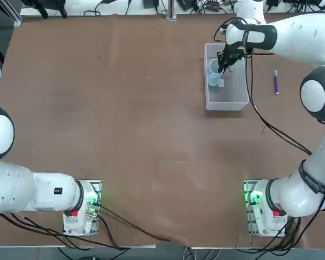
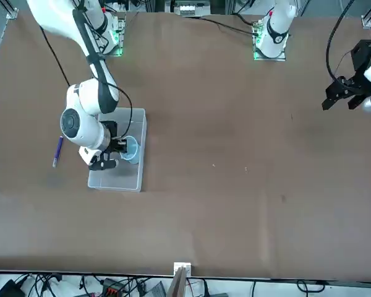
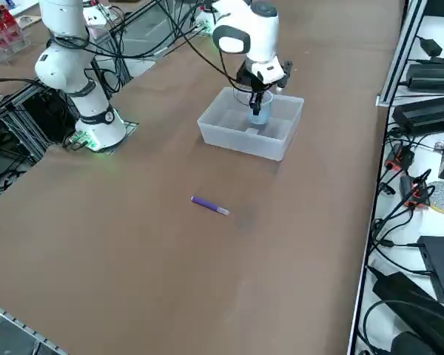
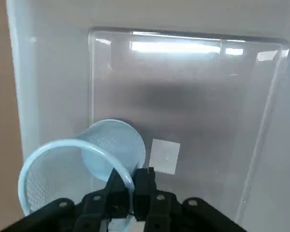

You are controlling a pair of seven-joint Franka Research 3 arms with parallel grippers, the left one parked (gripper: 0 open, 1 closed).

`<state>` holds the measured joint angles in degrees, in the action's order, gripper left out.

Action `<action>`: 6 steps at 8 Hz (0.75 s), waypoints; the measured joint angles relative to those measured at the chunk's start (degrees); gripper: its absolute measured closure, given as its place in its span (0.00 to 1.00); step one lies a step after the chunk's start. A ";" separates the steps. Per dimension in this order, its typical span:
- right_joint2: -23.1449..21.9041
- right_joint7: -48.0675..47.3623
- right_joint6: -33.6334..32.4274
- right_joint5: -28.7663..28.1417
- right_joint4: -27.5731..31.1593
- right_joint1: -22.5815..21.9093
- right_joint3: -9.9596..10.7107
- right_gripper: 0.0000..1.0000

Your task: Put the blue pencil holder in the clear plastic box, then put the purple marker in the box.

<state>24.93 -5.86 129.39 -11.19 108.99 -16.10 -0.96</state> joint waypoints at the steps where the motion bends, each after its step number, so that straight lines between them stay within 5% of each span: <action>1: 0.47 0.00 0.30 0.00 0.00 -0.06 0.00 0.93; 5: 1.29 0.00 0.76 0.00 -0.02 -0.05 0.10 0.72; 6: 1.29 0.00 0.78 0.00 -0.05 -0.04 0.12 0.57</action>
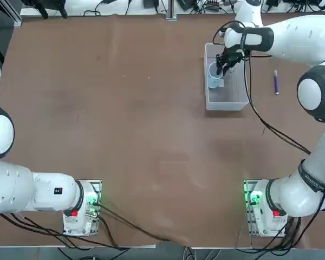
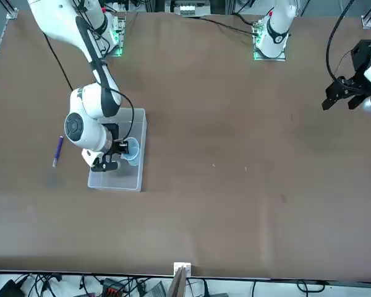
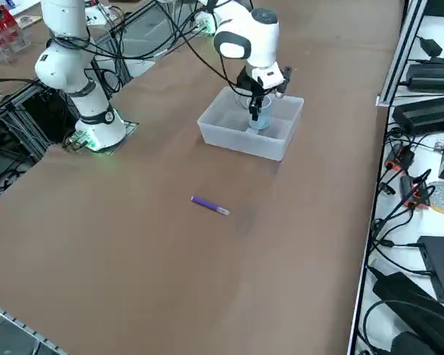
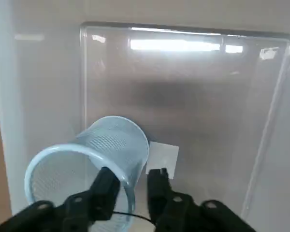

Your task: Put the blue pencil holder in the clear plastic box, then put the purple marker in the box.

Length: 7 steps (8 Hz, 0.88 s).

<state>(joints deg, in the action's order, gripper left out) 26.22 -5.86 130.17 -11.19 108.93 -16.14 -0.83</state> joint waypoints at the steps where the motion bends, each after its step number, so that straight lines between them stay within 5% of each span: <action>1: 0.00 -0.05 0.01 0.00 -0.07 0.00 0.03 0.40; 4: -1.65 -1.27 -1.18 0.00 -1.21 0.06 0.41 0.00; 7: -8.31 -1.75 -10.31 0.23 -3.56 0.85 3.95 0.00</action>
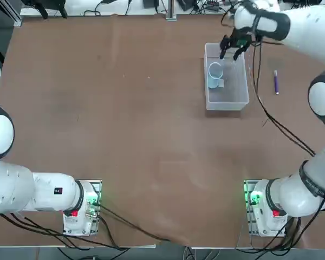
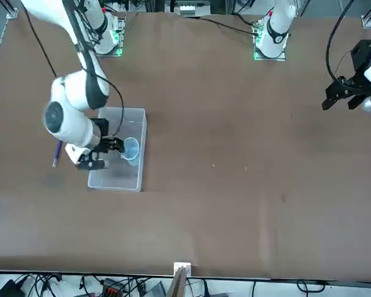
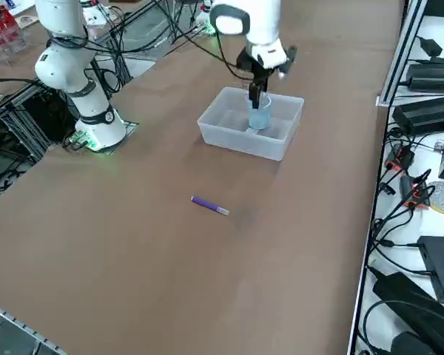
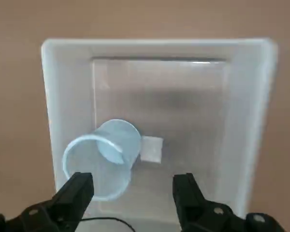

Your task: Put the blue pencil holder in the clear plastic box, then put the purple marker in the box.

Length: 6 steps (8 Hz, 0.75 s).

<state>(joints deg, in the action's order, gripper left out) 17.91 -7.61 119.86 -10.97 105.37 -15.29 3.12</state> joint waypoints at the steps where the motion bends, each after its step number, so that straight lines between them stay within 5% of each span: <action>1: -2.19 1.83 -2.84 0.56 -0.07 0.94 2.28 0.00; 3: -4.00 7.60 -5.60 2.56 0.04 4.03 6.68 0.01; 6: -3.15 15.88 -3.69 8.95 1.48 10.97 8.39 0.04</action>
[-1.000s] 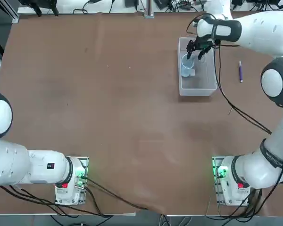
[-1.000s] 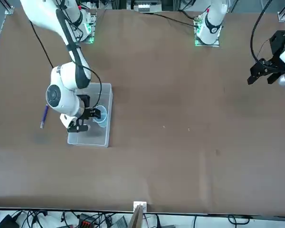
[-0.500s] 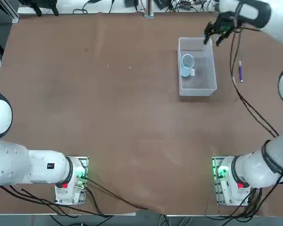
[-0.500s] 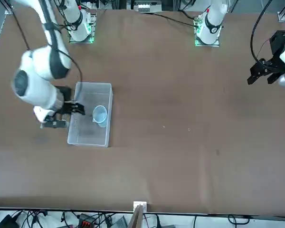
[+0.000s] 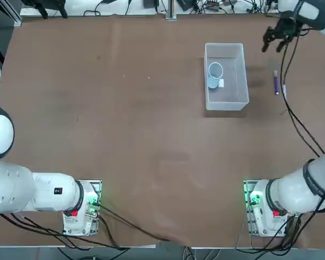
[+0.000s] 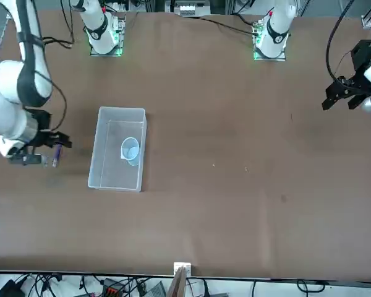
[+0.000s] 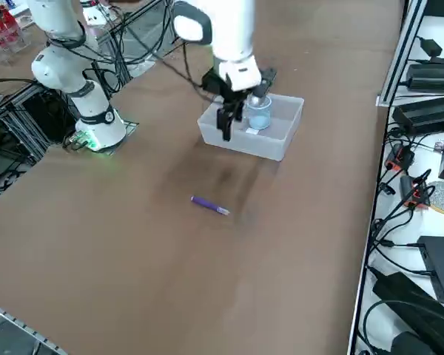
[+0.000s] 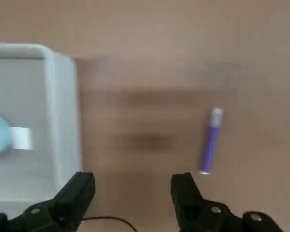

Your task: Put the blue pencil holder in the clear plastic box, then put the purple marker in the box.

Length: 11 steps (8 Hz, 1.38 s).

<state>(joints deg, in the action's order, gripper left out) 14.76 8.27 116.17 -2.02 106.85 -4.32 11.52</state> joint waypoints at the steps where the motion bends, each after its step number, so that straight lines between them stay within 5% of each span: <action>1: 0.73 3.74 1.84 0.18 0.72 3.13 0.05 0.05; 3: 2.96 8.27 7.55 0.19 2.77 7.86 0.09 0.07; 6: 7.10 8.62 18.59 0.19 8.10 8.99 0.04 0.08; 11: 11.90 8.59 21.04 0.18 8.55 11.22 0.02 0.15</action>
<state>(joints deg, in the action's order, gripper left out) 26.66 16.86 137.21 -1.83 115.40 6.89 11.54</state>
